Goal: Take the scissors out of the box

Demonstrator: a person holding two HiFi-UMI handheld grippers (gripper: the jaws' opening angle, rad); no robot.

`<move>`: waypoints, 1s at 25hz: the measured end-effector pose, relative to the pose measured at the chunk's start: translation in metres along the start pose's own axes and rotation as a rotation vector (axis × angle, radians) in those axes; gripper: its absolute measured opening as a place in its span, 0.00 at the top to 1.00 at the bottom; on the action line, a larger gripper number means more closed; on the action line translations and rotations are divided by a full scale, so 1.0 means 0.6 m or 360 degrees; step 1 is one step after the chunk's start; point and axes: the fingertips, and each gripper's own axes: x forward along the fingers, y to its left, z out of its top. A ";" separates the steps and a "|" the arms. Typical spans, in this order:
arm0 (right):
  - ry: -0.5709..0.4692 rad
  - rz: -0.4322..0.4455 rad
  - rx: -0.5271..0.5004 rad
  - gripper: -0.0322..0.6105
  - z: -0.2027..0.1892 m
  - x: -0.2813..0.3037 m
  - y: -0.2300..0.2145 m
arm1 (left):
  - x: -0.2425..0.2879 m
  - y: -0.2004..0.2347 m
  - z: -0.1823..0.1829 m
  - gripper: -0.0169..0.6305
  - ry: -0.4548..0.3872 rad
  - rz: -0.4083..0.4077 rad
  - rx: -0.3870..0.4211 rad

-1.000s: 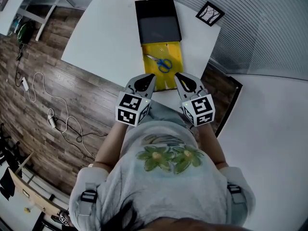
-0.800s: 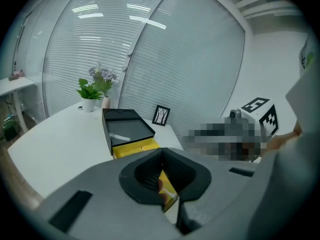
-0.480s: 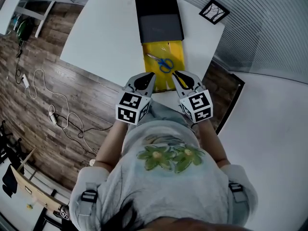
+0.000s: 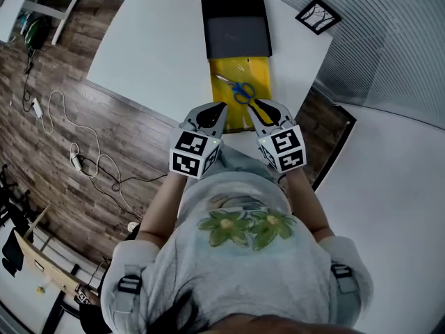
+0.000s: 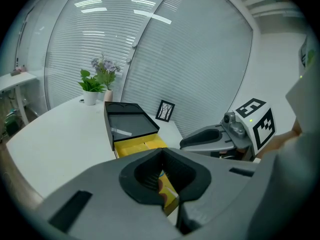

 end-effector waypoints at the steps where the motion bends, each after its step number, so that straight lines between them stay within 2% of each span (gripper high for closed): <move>1: 0.0011 0.0004 -0.0002 0.85 -0.002 0.004 0.000 | 0.002 0.002 -0.002 0.96 0.0008 0.0003 -0.0004; 6: 0.0058 0.0022 -0.0023 0.81 -0.007 0.025 -0.001 | 0.008 0.011 -0.012 0.96 0.0047 0.0011 -0.0019; 25: 0.0230 0.0021 -0.0019 0.79 -0.038 0.092 -0.023 | 0.035 0.034 -0.042 0.96 0.0155 0.0011 -0.0120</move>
